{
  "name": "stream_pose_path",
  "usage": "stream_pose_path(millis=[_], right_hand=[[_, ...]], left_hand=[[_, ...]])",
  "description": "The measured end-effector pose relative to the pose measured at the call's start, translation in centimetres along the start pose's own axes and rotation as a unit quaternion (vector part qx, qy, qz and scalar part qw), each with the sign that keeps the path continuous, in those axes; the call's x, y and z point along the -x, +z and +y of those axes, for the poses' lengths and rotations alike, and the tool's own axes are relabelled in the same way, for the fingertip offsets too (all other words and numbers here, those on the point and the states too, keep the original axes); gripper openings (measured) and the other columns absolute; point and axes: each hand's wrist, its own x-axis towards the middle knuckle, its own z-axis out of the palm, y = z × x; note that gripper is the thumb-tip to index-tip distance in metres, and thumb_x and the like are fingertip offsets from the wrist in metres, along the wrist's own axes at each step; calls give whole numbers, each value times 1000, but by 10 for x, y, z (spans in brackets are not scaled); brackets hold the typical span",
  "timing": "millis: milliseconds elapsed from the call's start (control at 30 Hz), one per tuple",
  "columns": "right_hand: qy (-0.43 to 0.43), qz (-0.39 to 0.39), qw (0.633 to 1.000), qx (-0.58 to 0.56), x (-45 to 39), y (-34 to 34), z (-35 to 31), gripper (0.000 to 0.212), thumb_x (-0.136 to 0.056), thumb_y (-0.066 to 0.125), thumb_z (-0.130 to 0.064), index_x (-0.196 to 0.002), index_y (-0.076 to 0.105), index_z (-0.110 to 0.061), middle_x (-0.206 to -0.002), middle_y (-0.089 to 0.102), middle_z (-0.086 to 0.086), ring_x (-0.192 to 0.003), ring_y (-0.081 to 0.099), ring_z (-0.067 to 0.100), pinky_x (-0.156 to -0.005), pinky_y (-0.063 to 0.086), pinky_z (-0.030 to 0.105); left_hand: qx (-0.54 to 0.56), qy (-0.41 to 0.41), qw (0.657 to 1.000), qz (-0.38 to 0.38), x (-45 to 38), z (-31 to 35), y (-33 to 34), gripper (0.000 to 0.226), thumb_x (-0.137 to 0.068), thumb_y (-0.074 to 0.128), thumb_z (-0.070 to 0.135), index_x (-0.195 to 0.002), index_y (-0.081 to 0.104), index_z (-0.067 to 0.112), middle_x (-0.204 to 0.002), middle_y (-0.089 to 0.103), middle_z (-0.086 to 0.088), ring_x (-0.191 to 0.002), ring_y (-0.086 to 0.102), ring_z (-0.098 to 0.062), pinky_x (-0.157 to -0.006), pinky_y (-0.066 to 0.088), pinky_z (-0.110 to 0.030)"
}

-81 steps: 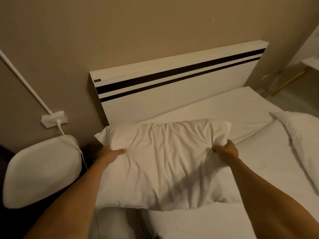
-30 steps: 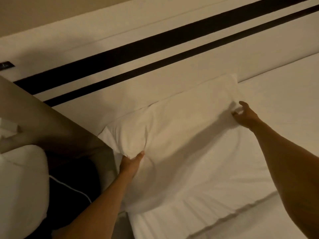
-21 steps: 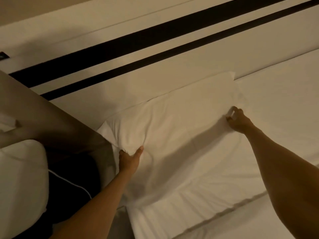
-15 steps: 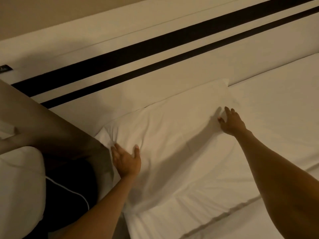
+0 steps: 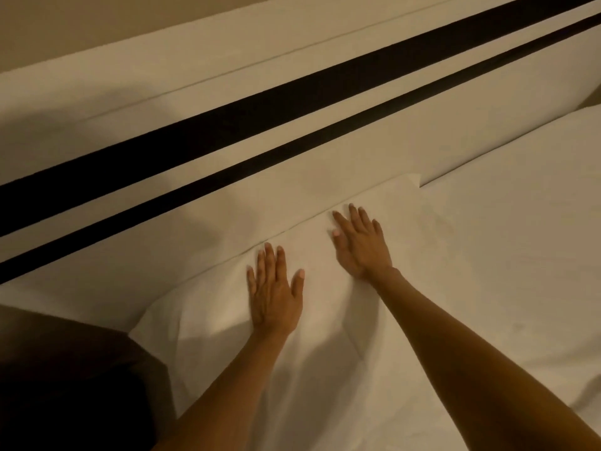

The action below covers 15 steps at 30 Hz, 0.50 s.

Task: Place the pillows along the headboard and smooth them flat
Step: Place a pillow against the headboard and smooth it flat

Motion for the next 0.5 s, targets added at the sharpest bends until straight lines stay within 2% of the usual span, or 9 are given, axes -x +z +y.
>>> stream_pose_path(millis=[167,333,400,500], right_hand=[[47,36,998,4,-7,24,51,60,-96,7,-58,-151,17,-38,-163,8,-2,-151,3,16,-120,-1,38],[112,53,992,22,-1,7,119,60,-95,5,-58,-152,13,-38,-163,11,-1,-150,7,18,-121,3,41],[160,40,986,22,7,-5,147,59,-96,6,-56,-151,17,-36,-162,18,3,-149,13,21,-121,6,44],[290,18,957,27,31,-26,191,58,-98,12,-49,-147,33,-27,-156,30,12,-146,21,27,-120,10,51]], left_hand=[[0,-20,1000,8,9,-30,26,78,-91,3,65,-154,-2,21,-163,-4,1,-151,-7,-14,-119,-11,-34],[-7,-19,1000,23,10,-33,32,77,-92,11,61,-154,4,17,-163,1,-1,-151,-1,-16,-121,-5,-35],[-5,-22,1000,13,12,-33,28,77,-93,10,62,-155,4,17,-163,1,-2,-151,-2,-16,-121,-4,-35],[-7,-20,1000,-10,14,-34,17,79,-91,7,63,-155,2,17,-163,-2,-2,-151,-5,-15,-121,-5,-35]])
